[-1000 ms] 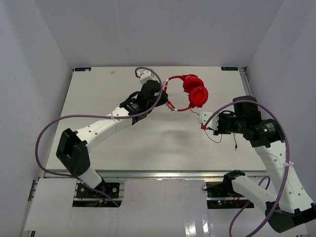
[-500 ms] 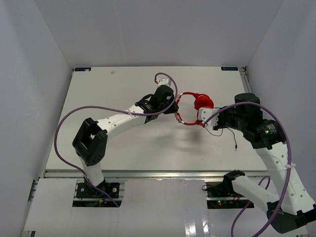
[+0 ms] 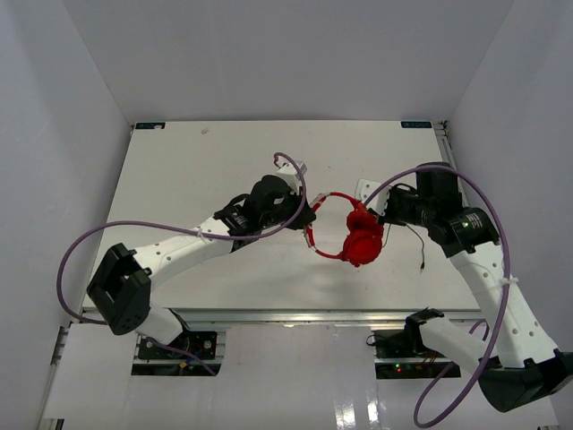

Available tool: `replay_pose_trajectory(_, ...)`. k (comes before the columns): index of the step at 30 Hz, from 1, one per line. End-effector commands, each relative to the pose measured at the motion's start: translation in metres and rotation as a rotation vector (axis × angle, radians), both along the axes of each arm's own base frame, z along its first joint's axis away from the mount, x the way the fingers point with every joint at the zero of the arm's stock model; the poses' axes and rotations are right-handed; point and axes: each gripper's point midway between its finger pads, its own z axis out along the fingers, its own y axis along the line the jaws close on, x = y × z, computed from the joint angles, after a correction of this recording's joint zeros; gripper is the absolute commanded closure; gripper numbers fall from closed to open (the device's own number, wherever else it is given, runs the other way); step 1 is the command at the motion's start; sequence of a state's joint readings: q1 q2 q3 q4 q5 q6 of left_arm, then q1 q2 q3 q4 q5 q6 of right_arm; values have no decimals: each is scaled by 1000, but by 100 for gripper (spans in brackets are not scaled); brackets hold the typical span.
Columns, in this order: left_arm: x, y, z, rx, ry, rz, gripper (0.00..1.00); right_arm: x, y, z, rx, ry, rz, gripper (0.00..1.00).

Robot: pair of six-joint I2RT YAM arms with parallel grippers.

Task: Wrap the headphones

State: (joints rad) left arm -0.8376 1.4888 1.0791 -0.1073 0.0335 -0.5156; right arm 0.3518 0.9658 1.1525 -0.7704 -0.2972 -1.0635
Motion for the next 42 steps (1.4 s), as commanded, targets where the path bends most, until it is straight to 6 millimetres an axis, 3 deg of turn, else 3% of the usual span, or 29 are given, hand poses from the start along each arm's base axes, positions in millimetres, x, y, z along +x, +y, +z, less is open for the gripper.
replay_pose_trajectory(1, -26, -9, 54, -124, -118, -155, 100, 5, 16, 12, 113, 9, 35, 90)
replay_pose_trajectory(5, -35, -10, 54, -112, -114, -214, 100, 8, 22, 18, 145, 33, 46, 90)
replay_pose_trajectory(13, -44, -13, 46, -99, -100, -244, 100, 10, 30, 6, 202, 97, 44, 89)
replay_pose_trajectory(20, -52, -12, 65, -145, -127, -261, 100, 10, 28, -23, 230, 157, 10, 86)
replay_pose_trajectory(28, -59, -7, 79, -173, -135, -261, 100, 15, 33, -6, 371, 209, -1, 82)
replay_pose_trajectory(37, -60, 1, 96, -175, -168, -245, 100, 5, 45, 0, 448, 264, 74, 70)
replay_pose_trajectory(42, -65, 4, 109, -193, -171, -249, 100, -3, 54, 3, 520, 336, 118, 58)
